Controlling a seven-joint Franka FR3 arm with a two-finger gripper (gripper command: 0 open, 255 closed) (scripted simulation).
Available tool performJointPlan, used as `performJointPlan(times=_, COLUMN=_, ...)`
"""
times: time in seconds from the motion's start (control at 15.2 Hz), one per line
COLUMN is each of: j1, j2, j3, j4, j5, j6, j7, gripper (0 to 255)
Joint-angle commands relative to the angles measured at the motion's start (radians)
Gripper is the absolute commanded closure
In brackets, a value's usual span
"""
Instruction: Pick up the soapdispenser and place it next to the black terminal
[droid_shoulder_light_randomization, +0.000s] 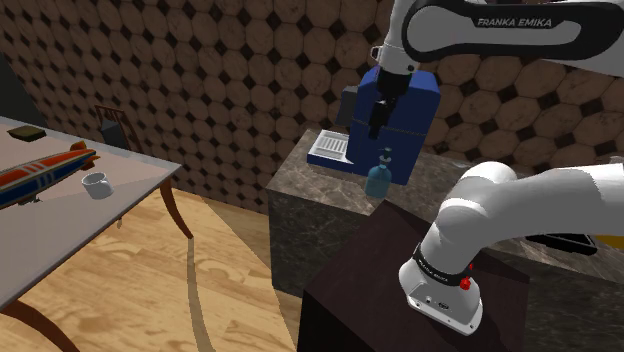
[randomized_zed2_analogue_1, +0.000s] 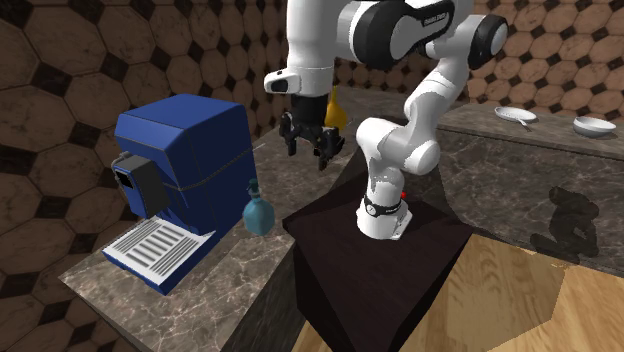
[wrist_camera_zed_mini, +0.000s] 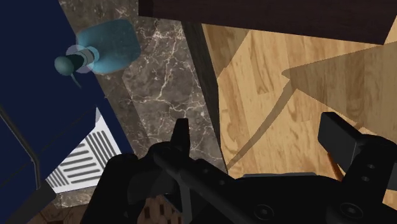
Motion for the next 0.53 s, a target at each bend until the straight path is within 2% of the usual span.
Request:
performJointPlan(times=0.0, j1=-0.022, j2=-0.020, j3=-0.037, j4=-0.062, j5=-0.034, j6=0.068, j7=-0.031, gripper=0)
performJointPlan(times=0.46, j1=-0.120, j2=-0.010, j3=-0.201, j4=-0.217, j5=-0.166, j6=0.326, j7=-0.156, gripper=0)
